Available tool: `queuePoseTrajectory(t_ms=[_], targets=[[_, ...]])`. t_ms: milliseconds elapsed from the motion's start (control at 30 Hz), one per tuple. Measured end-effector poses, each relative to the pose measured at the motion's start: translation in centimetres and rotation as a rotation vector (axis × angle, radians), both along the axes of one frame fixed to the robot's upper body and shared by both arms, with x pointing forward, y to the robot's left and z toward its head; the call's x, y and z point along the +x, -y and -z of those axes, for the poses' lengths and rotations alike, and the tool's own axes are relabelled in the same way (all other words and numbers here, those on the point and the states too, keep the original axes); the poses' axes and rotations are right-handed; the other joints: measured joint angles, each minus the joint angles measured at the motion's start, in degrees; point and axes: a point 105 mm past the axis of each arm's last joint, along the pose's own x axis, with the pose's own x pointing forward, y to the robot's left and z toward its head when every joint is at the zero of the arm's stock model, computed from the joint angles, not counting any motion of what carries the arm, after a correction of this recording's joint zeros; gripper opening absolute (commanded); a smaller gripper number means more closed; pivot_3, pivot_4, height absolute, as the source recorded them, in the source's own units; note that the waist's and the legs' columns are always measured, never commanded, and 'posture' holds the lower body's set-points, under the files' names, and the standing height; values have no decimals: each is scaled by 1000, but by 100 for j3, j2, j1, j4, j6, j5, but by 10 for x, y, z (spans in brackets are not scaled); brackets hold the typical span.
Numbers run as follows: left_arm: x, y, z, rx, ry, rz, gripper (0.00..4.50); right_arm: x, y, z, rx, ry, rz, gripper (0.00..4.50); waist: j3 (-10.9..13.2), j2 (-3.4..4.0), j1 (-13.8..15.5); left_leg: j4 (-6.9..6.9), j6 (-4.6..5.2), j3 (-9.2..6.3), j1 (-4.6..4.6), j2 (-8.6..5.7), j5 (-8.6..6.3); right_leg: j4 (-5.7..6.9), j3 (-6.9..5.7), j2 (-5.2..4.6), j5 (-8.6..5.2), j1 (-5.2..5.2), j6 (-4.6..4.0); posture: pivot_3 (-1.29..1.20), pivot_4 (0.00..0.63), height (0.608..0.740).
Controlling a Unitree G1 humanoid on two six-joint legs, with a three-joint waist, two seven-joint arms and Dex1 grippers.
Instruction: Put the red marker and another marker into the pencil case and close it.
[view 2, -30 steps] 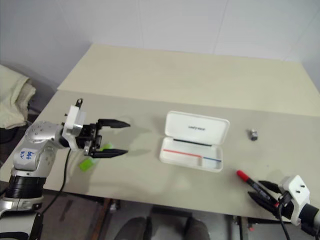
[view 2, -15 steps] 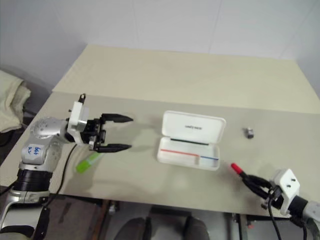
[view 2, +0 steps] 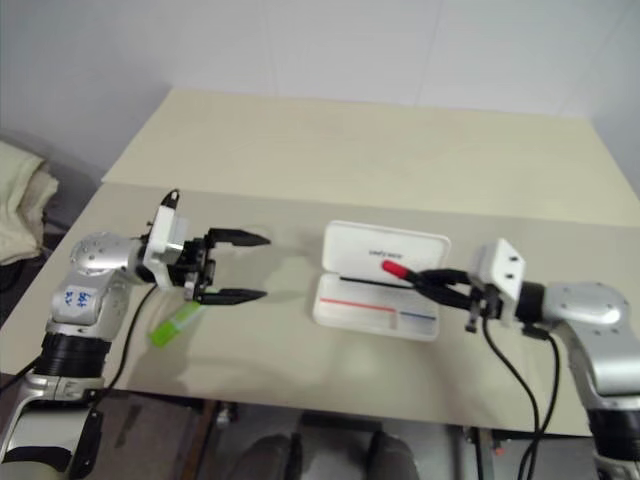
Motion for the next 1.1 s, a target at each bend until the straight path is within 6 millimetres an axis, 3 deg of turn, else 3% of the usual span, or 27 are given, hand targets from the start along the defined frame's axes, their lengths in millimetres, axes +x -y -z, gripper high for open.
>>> queuePoseTrajectory(t_ms=[200, 500, 533, 833, 1100], targets=[[1, 3, 2, 5, 1, -2, 4292, 26, -39, 26, -24, -69, -128, 585, 2, -3, -13, 12, 0, 6, -13, -2, 0, 1, 4, 0, 0, -10, 0, 0, 150, 740], [-1, 5, 4, -5, 6, -27, 4292, 45, -53, 41, -72, -88, -173, 585, 2, -3, -36, 13, -1, 11, -20, 2, 0, 10, 16, 5, 0, -27, 0, 0, 150, 740], [-2, 5, 4, -4, 6, -25, 4292, 46, -53, 41, -75, -89, -173, 1346, 2, -3, -34, 13, -1, 14, -20, 2, 0, 9, 20, 5, 0, -28, 0, 0, 150, 740], [0, 5, 4, -15, 8, -55, 4292, 43, -67, 28, -41, -28, -234, 4482, 2, -3, -38, 17, -2, 21, -18, 3, -1, 14, 41, 10, 0, -35, 0, 0, 150, 740], [-2, 6, 3, -20, 18, -68, 4292, 3, -82, -1, 129, -61, -349, 4482, 2, -3, -6, 15, -9, 18, -26, 9, -5, 22, 59, 20, 1, -46, -1, 0, 150, 740]])
